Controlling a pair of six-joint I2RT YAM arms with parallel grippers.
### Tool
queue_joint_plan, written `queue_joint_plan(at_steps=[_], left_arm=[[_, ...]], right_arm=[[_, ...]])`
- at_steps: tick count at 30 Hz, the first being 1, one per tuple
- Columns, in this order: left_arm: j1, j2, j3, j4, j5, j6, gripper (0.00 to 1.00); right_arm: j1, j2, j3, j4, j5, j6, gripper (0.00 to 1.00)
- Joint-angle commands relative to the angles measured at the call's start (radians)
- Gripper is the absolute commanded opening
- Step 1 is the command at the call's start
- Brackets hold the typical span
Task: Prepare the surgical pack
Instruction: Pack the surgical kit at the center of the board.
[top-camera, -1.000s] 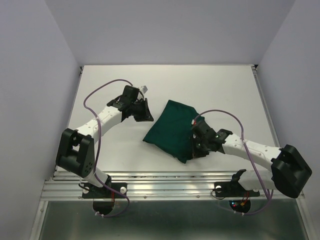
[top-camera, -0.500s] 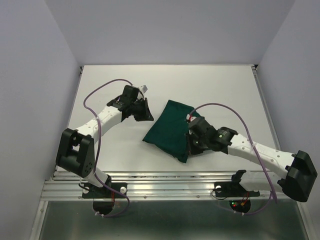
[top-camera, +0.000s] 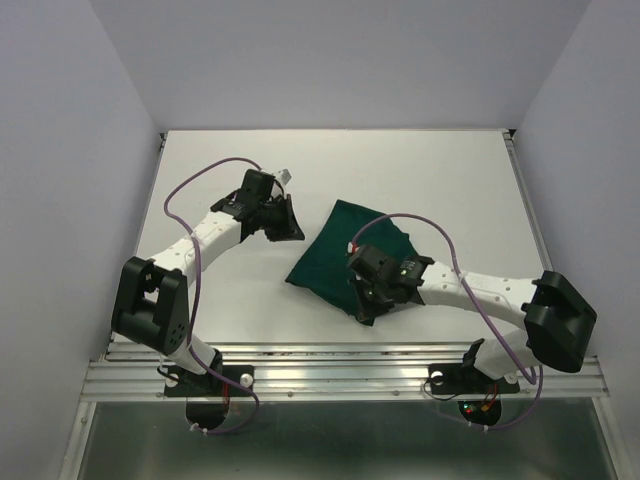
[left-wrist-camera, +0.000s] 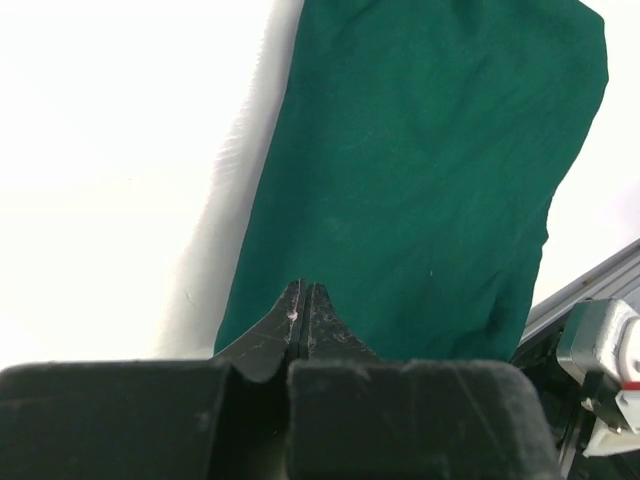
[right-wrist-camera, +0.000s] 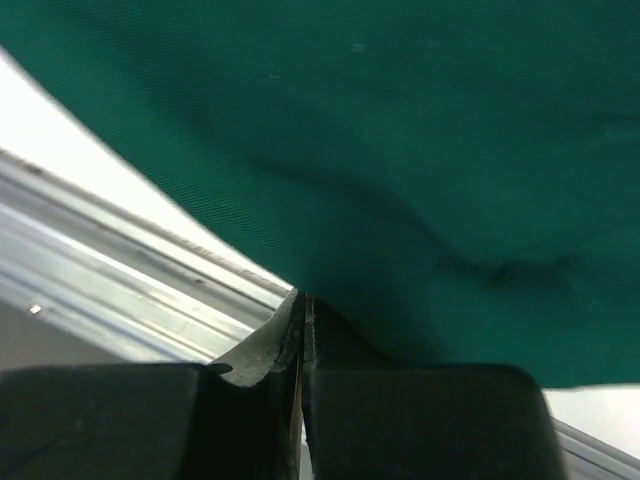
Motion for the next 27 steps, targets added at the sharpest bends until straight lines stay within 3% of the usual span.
queue_joint_plan(at_steps=[1,15,20,27], left_arm=[[0.008,-0.024,0.016,0.022,0.015,0.023,0.0],[0.018,-0.029,0.009,0.025,0.023,0.031,0.0],[0.018,-0.03,0.012,0.025,0.027,0.031,0.0],[0.018,-0.043,0.013,0.019,0.027,0.038,0.0]], right_arm=[[0.009,0.005,-0.018,-0.055,0.211,0.068,0.01],[0.009,0.004,-0.052,-0.2,0.403,0.192,0.01],[0.009,0.013,-0.012,-0.325,0.561,0.343,0.01],[0.009,-0.043,0.02,-0.432,0.644,0.453,0.01]])
